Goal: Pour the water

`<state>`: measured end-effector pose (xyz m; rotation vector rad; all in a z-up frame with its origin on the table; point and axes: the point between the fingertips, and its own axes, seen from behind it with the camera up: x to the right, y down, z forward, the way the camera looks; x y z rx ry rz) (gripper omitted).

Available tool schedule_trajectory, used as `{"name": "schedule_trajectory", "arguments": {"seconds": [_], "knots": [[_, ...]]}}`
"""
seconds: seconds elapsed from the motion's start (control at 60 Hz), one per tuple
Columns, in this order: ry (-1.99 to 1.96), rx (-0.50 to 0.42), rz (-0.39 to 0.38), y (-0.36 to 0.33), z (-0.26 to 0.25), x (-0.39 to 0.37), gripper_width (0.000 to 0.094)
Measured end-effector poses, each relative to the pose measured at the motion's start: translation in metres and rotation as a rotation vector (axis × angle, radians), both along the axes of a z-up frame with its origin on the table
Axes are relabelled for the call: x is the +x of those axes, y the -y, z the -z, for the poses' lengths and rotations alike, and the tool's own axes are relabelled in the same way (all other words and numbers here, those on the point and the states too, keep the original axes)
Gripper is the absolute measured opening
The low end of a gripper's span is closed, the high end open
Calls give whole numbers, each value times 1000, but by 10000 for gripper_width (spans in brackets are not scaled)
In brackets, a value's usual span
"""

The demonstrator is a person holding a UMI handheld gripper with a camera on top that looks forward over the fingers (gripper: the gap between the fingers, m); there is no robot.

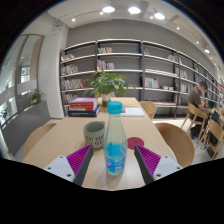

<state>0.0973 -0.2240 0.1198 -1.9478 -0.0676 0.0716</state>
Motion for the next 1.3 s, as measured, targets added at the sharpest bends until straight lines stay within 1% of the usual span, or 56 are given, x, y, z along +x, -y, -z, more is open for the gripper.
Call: {"name": "schedule_trajectory", "arguments": {"seconds": [0.083, 0.133, 0.167, 0.217, 0.3, 0.317, 0.367, 0.467, 0.483, 0.5, 0.517, 0.533, 0.65, 0.733, 0.85, 0.9, 1.017, 1.1, 1.133, 1.25, 1.3], "knots": [[20, 34, 56, -29, -3, 1, 837], [30, 45, 83, -43, 1, 1, 805], [39, 49, 100, -47, 5, 19, 790], [48, 61, 122, -59, 7, 11, 756], [53, 64, 142, -68, 16, 12, 624], [49, 63, 149, -69, 16, 12, 533], [49, 76, 167, -71, 14, 12, 520], [76, 111, 174, -79, 13, 8, 424], [80, 116, 177, -79, 14, 8, 425], [85, 120, 181, -79, 13, 8, 382], [88, 126, 182, -80, 13, 8, 380], [94, 126, 179, -81, 13, 7, 352], [112, 136, 172, -89, 11, 4, 345], [132, 119, 167, -88, 15, 1, 345], [252, 68, 134, -95, 13, 12, 344], [336, 27, 117, -103, 15, 22, 345], [583, -19, 58, -119, -5, 48, 345], [803, -43, -14, -136, -17, 57, 346], [897, -49, -54, -147, -20, 60, 346], [1181, -30, -178, -168, -40, 54, 349], [1294, -16, -236, -181, -40, 50, 349]]}}
